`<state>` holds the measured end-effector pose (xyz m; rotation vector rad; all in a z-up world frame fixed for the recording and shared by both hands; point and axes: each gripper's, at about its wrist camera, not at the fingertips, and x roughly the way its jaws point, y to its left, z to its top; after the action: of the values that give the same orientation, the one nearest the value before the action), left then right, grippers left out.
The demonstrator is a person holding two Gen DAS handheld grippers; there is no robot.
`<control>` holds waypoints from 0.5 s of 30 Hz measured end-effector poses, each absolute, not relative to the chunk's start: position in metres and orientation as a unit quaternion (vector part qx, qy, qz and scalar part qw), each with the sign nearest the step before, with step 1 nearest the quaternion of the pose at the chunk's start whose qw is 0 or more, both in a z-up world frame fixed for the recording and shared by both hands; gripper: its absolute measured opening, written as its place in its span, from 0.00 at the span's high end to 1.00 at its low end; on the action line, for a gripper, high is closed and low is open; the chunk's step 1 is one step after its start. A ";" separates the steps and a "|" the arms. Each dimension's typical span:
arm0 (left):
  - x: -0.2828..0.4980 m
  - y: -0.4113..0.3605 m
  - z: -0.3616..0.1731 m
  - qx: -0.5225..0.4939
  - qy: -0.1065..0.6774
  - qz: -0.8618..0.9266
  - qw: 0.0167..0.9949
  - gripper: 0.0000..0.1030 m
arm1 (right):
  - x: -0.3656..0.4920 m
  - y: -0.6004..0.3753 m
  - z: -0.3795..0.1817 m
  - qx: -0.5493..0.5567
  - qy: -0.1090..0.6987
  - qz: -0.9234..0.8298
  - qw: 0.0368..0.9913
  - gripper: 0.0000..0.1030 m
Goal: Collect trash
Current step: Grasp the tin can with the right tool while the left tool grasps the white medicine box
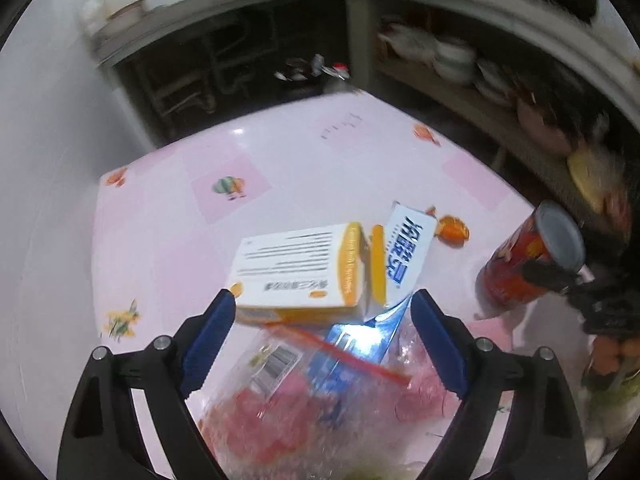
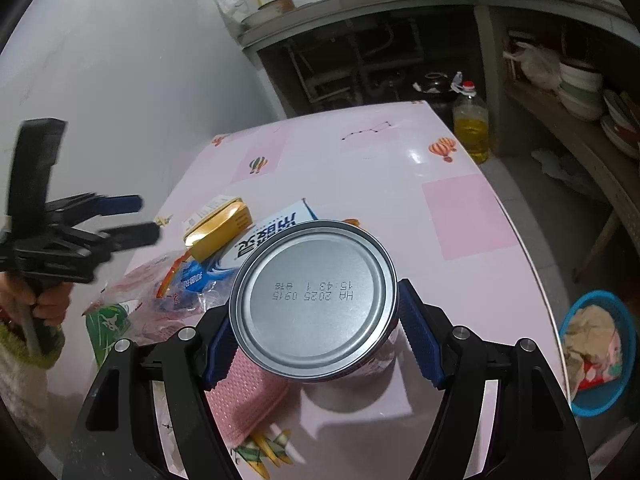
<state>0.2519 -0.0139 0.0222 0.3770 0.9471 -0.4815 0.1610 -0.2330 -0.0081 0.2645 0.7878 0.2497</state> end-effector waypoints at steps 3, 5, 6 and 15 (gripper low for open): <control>0.265 -0.031 0.003 0.214 0.473 -0.228 0.824 0.15 | 0.159 -0.239 -0.009 0.132 0.382 0.118 0.907 0.34; 0.274 -0.036 -0.007 0.229 0.483 -0.223 0.815 0.15 | 0.157 -0.242 -0.009 0.134 0.381 0.117 0.907 0.34; 0.279 -0.036 -0.010 0.231 0.487 -0.218 0.814 0.15 | 0.156 -0.243 -0.009 0.136 0.381 0.117 0.907 0.34; 0.307 -0.030 -0.019 0.219 0.511 -0.205 0.806 0.15 | 0.154 -0.249 -0.012 0.147 0.381 0.115 0.905 0.34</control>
<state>0.3070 -0.0297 -0.0186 0.4690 1.0939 -0.4382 0.1545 -0.2486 -0.0119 0.3032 0.7875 0.2378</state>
